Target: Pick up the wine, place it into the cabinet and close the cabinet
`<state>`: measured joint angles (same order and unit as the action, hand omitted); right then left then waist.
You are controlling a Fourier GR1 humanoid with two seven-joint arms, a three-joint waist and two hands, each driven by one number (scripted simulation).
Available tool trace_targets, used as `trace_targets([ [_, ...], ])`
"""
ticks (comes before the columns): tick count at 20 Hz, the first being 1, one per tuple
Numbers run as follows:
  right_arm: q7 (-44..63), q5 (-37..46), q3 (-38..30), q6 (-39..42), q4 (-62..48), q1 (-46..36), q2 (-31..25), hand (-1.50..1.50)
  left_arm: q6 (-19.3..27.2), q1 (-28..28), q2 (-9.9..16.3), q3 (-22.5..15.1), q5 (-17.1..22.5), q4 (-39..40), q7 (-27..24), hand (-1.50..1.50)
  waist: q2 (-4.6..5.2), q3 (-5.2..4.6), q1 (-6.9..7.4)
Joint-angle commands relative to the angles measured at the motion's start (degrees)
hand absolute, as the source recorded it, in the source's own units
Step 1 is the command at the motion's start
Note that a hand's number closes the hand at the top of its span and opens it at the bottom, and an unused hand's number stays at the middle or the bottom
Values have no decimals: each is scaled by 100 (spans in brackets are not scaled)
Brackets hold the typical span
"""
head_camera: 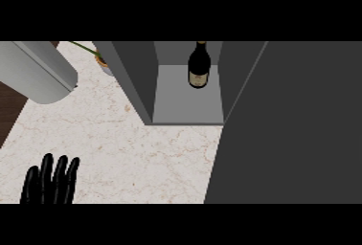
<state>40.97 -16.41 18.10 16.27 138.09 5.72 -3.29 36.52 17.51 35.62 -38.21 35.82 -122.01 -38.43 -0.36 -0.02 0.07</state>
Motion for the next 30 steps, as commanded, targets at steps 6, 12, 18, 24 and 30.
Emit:
trace_targets([
  [6,558,223,1753,-96,1077,1,158,150,-826,661,531,1208,767,-276,-142,-150,-11,-11,24],
  [12,167,1119,2782,-401,836,216,302,150,-1502,1245,958,1907,1133,-273,-147,-150,-41,-7,5],
  [18,158,1882,3902,-1673,567,-418,325,150,-1811,1043,1068,2445,1490,2,146,-150,-38,-13,-30],
  [24,153,2377,4044,-2503,221,-1326,318,150,-2319,1188,1183,2897,1784,217,160,-150,-30,-21,23],
  [30,104,2461,3862,-3318,-419,-2333,299,150,-2260,853,1158,3013,2058,-96,660,-150,11,-12,56],
])
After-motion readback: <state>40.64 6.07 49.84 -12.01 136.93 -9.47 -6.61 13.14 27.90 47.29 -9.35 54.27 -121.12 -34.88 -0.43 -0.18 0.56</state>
